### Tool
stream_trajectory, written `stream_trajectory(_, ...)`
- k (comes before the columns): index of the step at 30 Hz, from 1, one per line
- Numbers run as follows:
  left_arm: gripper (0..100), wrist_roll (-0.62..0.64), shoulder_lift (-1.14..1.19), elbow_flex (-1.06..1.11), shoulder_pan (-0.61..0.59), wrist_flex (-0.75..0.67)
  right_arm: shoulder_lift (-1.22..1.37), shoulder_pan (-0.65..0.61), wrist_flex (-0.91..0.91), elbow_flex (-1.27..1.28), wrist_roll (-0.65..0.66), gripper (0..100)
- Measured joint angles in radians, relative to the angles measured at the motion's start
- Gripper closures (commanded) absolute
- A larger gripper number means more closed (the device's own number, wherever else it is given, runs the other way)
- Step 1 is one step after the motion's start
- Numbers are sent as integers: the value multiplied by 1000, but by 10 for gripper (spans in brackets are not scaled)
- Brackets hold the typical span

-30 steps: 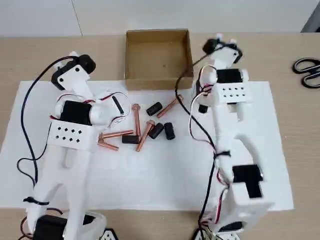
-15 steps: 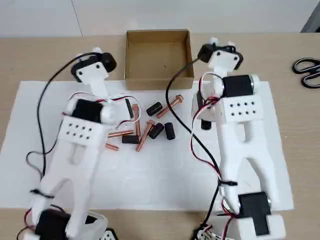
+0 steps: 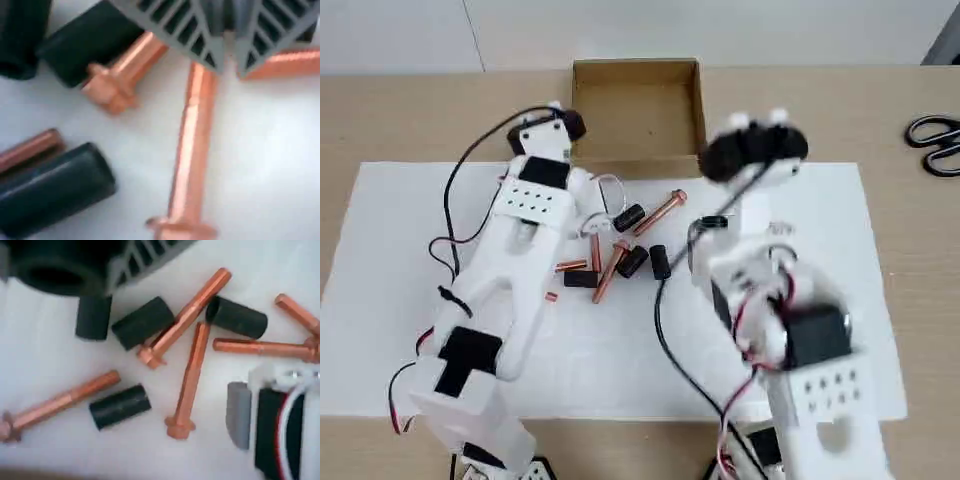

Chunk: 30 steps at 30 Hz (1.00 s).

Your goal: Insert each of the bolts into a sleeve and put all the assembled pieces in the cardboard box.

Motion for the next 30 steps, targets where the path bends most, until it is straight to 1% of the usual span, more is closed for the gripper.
stream_trajectory(2, 993, -31, 11, -34, 0, 0, -104, 5, -115, 147, 23, 995)
stream_trajectory(6, 990, -64, 34, -46, 0, -5, -272, 57, -328, 410, 38, 995)
stream_trajectory(9, 924, -64, 57, -46, 0, -5, -354, 89, -428, 559, 78, 995)
stream_trajectory(12, 824, -64, 60, -46, 0, 6, -414, 92, -456, 641, 104, 995)
stream_trajectory(15, 768, -71, 60, -52, 0, 20, -456, 89, -459, 678, 109, 995)
stream_trajectory(19, 768, -86, 66, -52, 0, 26, -474, 89, -462, 686, 110, 995)
stream_trajectory(25, 768, -199, 130, -52, 0, 26, -474, 89, -462, 686, 110, 995)
stream_trajectory(30, 768, -219, 183, -87, 0, 26, -474, 91, -462, 686, 110, 995)
